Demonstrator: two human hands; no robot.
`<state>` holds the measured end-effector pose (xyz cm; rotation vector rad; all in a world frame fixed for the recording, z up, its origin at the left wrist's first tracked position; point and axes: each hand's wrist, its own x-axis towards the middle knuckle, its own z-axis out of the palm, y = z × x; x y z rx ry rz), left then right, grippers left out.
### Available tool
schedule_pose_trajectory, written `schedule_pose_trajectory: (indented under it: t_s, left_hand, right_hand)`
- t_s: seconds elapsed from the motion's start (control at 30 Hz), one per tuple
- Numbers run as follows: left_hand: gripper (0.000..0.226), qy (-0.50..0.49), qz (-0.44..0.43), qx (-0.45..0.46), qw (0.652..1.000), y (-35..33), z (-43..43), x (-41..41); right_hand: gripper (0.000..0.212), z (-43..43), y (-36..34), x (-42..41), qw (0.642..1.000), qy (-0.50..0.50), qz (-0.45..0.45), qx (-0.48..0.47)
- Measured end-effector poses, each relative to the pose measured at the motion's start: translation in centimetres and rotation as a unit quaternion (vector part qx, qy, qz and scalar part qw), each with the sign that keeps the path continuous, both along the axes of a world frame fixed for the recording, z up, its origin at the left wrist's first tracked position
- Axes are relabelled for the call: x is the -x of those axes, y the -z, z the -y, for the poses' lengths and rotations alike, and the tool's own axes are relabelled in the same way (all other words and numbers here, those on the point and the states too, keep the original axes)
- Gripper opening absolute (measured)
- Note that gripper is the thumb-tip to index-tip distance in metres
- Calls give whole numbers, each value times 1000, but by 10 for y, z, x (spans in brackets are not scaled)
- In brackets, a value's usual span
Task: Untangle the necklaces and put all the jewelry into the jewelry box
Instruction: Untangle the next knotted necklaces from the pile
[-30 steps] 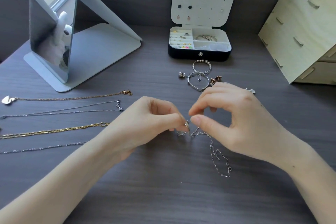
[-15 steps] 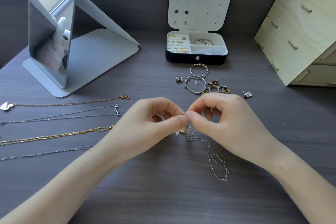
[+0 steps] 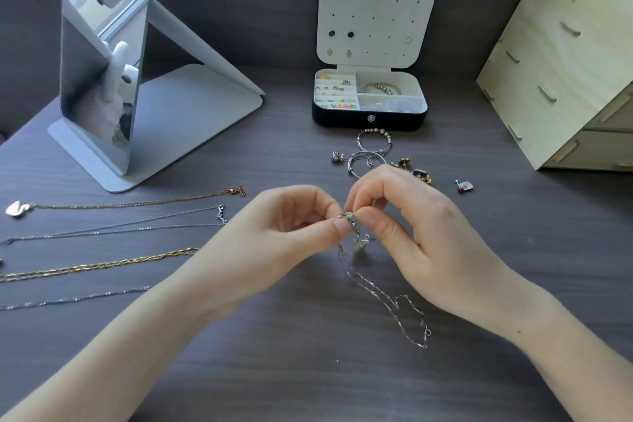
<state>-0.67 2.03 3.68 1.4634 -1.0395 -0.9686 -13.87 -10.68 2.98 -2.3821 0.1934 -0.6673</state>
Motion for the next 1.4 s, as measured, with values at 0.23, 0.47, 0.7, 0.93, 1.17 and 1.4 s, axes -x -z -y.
schedule_pose_trajectory:
  t_s: [0.23,0.47,0.7,0.93,1.17,1.4]
  left_hand:
    - [12,12,-80,-20,997,-1,1,0]
    - [9,-16,-63,-24,998,0,2,3]
    - [9,-42,-20,-6,999,2,3,5]
    - [12,-62,75,0,995,8,3,7]
    - [5,-77,311,47,946,13,2,10]
    - [4,-51,360,37,931,17,2,11]
  right_hand:
    - [20,0,1,1,1000,-5,1,-20]
    - [18,1,0,1,1000,-9,-2,-3]
    - [15,-2,-2,1,998,29,28,40]
    - [20,-7,-1,1,995,56,2,84]
    - [10,-9,-4,3,995,62,-73,20]
    - [13,-11,-12,4,986,56,-136,-76]
